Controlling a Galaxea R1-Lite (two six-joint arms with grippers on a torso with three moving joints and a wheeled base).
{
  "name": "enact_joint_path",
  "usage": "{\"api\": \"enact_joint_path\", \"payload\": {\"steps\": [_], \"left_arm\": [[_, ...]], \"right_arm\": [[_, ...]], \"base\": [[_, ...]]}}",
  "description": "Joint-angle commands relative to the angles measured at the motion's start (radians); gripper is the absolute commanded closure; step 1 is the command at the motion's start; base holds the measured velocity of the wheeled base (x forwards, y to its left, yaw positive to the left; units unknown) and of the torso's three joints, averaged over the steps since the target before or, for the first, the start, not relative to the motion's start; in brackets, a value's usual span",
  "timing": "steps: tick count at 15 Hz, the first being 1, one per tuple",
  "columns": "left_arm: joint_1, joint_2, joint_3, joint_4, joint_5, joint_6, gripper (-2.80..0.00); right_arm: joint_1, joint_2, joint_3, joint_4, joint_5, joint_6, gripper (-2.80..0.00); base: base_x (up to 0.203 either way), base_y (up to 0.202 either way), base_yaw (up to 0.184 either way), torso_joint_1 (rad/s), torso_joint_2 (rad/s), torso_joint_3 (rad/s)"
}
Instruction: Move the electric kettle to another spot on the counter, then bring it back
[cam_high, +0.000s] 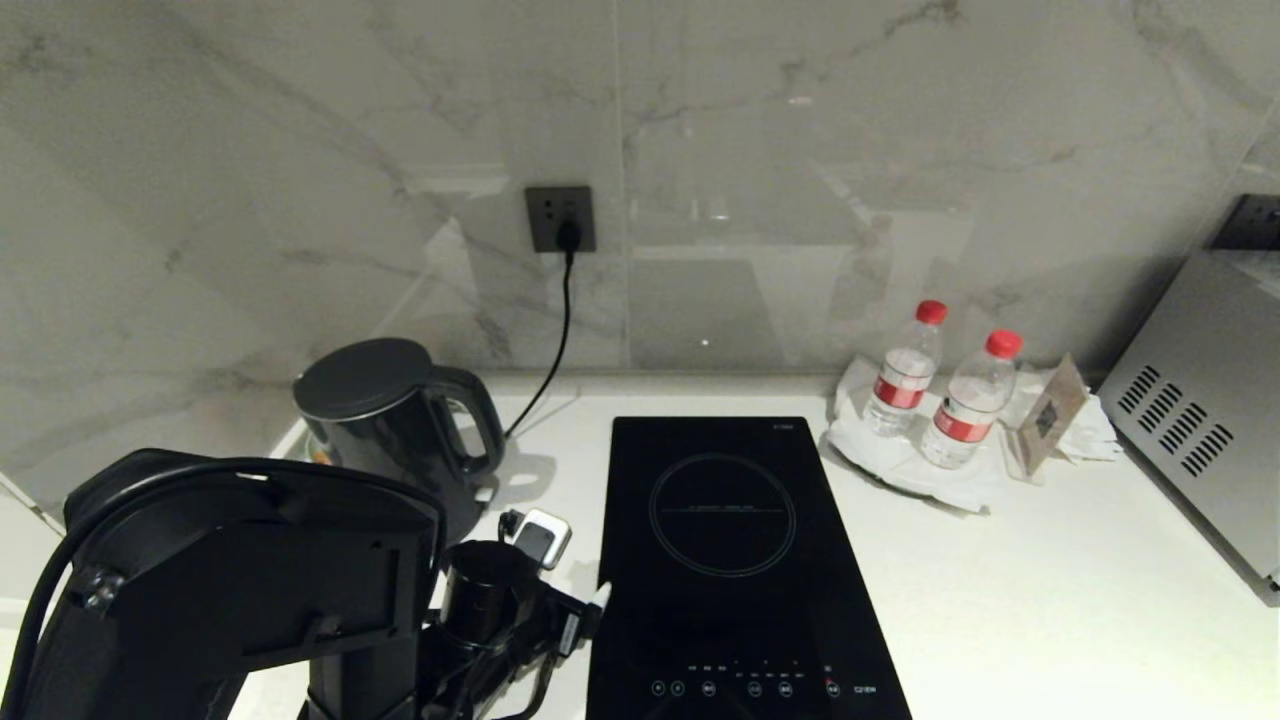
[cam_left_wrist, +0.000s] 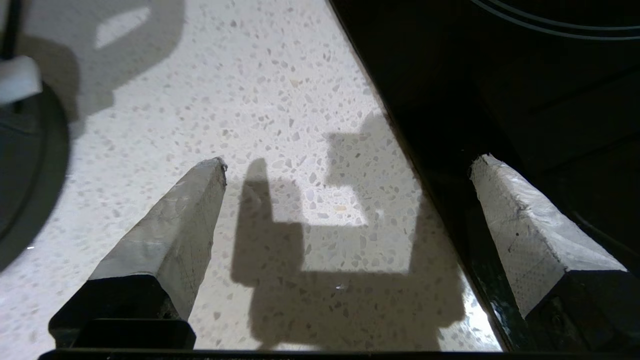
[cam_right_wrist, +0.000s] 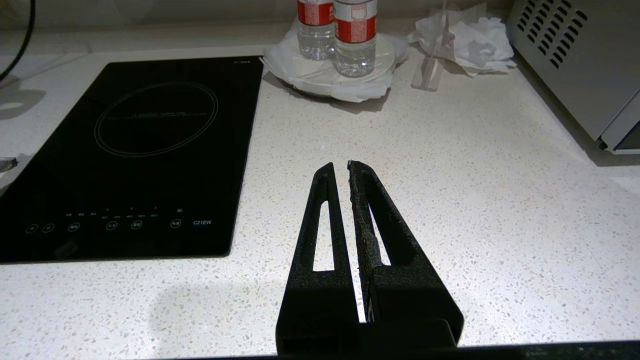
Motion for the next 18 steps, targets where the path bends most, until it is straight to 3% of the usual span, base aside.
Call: {"api": "enact_joint_path", "payload": {"steps": [1,9,13,18], "left_arm": [[0.000,-0.006,0.003,-0.010,0.002,0.001,-2.80],[-0.004,-0.022,-0.065,-0.086,0.000,-0.010,-2.80],[0.013,0.047,-0.190,-0.086,0.144,-0.010,-2.80],[0.056,0.042,-0.207,-0.055,0.151,-0.010,-2.80]], "right_arm": [[0.000,0.000,0.001,0.000,0.001,0.000,0.00],[0.000,0.000,0.000,0.000,0.001,0.000,0.00],[0.000,0.000,0.000,0.000,0.001,0.000,0.00],[0.000,0.000,0.000,0.000,0.001,0.000,0.00]], "base": [[0.000,0.000,0.000,0.012,0.00,-0.198],[0.000,0.000,0.000,0.002,0.00,-0.047],[0.000,0.000,0.000,0.000,0.00,0.000],[0.000,0.000,0.000,0.000,0.00,0.000]]}}
